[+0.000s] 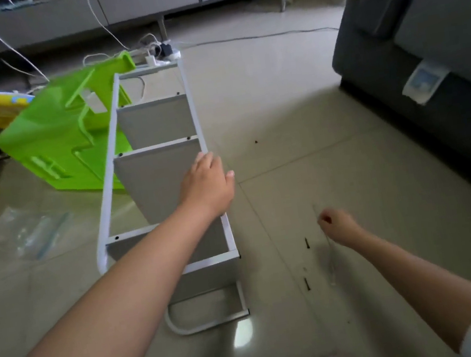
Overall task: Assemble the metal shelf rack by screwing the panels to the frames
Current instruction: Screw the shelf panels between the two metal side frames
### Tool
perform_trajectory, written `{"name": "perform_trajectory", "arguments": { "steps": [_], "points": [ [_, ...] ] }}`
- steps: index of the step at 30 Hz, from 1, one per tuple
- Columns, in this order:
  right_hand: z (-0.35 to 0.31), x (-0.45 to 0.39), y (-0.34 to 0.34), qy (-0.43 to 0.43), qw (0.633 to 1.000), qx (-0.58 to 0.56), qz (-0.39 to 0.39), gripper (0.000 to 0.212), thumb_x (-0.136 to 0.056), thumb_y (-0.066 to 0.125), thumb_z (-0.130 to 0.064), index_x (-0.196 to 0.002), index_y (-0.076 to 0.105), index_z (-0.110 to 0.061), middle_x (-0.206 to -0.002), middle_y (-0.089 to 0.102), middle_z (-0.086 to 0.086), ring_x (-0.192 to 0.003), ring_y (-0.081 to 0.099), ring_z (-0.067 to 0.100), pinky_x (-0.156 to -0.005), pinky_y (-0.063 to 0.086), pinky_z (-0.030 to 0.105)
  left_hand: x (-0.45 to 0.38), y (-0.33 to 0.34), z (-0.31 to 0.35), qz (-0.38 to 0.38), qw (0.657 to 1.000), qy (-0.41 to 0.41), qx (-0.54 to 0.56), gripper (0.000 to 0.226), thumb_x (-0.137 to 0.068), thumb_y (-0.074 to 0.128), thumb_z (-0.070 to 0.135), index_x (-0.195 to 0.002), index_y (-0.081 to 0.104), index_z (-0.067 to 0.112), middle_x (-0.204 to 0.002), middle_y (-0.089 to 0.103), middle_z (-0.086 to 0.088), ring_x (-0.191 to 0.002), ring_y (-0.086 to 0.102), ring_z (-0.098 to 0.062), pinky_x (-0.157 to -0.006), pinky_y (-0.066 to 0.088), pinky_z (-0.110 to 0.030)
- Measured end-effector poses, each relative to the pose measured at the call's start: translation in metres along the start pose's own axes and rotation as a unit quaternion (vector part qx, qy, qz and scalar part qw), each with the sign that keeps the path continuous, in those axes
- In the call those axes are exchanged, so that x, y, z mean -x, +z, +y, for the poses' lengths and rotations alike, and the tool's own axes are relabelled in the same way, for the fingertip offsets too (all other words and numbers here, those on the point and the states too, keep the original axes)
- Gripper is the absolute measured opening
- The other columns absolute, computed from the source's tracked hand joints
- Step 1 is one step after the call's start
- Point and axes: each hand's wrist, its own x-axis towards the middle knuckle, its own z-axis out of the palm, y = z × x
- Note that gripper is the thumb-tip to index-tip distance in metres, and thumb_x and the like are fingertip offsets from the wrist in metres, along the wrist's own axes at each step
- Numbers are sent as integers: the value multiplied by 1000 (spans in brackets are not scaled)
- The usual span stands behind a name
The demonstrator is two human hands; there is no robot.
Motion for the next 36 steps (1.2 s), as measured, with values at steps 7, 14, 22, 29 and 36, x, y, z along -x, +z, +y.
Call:
{"name": "perform_trajectory", "arguments": {
  "steps": [7,14,22,29,36],
  "points": [
    [42,-1,106,6,973,150,-175,19,-87,55,-31,-99,54,-15,-117,59,13,-106,57,24,-71,38,24,-18,15,-3,-63,997,-4,-41,55,-100,30,27,-147,15,0,-158,4,-8,-145,-5,-20,-116,3,-36],
    [39,16,130,66,987,99,-106,20,-89,46,-14,-101,59,-6,-116,60,15,-108,57,27,-82,45,27,-15,16,-7,-25,999,18,41,51,-101,32,23,-146,22,1,-156,12,-11,-145,3,-21,-116,9,-33],
    [-71,30,24,-132,971,-197,-23,36,-83,57,7,-60,48,-19,-59,58,8,-39,54,-3,-46,42,6,55,-25,-69,-47,992,112,43,72,-75,25,52,-107,67,2,-113,64,-12,-108,57,-29,-94,39,-31],
    [-157,81,-37,-321,932,-150,73,10,-83,62,-1,-80,70,-8,-65,60,-5,-60,59,6,-66,47,12,75,-33,-95,-108,993,32,-28,24,-93,51,21,-109,65,9,-108,63,-8,-106,55,-22,-83,39,-29],
    [-177,86,-33,-420,905,58,38,17,-88,57,-8,-94,72,-5,-92,67,4,-76,51,8,-74,41,15,74,-37,-100,-143,989,47,4,24,-89,58,20,-93,66,-3,-81,54,-10,-81,53,-21,-71,34,-31]
  ]
}}
